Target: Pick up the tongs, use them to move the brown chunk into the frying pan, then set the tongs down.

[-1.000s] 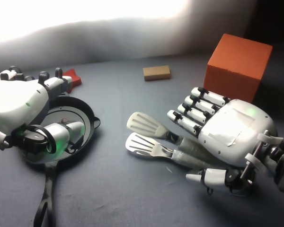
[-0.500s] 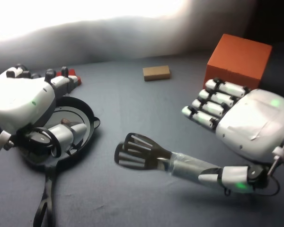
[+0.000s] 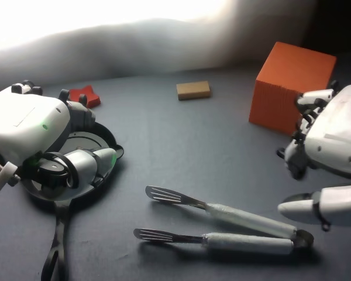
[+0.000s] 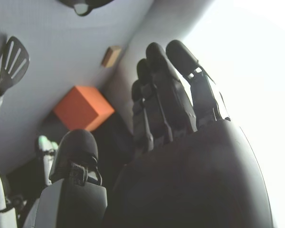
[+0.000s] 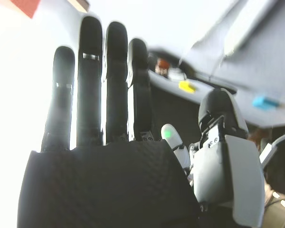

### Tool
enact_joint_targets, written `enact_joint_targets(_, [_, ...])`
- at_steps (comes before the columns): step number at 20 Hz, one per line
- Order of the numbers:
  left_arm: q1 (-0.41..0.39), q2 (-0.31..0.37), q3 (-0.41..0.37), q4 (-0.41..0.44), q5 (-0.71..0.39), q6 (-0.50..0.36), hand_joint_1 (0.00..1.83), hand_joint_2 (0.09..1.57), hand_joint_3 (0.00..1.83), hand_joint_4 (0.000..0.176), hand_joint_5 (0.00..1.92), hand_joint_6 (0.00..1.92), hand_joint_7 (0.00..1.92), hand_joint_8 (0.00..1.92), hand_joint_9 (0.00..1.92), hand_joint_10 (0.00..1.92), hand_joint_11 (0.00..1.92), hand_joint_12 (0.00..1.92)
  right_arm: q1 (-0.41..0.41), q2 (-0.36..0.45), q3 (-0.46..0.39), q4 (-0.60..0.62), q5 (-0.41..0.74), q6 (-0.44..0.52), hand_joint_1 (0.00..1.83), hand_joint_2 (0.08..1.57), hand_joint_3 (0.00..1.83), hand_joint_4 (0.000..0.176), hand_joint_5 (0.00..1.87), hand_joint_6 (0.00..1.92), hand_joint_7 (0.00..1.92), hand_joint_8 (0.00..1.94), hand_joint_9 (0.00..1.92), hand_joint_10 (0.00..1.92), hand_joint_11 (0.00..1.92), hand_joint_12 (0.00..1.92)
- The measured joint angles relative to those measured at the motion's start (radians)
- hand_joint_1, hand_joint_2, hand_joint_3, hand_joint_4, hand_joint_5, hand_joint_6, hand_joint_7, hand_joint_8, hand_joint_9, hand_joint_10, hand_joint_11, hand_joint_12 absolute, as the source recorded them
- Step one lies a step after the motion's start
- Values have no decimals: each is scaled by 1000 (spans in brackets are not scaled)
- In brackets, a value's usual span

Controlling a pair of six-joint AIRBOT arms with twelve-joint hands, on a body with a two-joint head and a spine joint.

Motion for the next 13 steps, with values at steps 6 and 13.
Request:
enact_joint_targets(6, [-8, -2, 1, 8, 17, 5, 320, 1397, 11, 0, 762, 1724, 876, 1641, 785, 1844, 684, 1919, 175, 109, 0, -26, -329, 37, 283, 1446, 17, 0, 1015, 1632, 1253, 1532, 1174, 1846, 1085, 1921])
enact_joint_targets(13, [-22, -8, 13, 13, 16, 4, 471, 1453, 3, 0, 1010, 1918, 1134, 1874, 1163, 1921, 1181, 1921, 223, 118, 96, 380, -467, -225, 643, 1496, 3, 0, 1062, 1871, 1243, 1912, 1264, 1921, 1282, 1921])
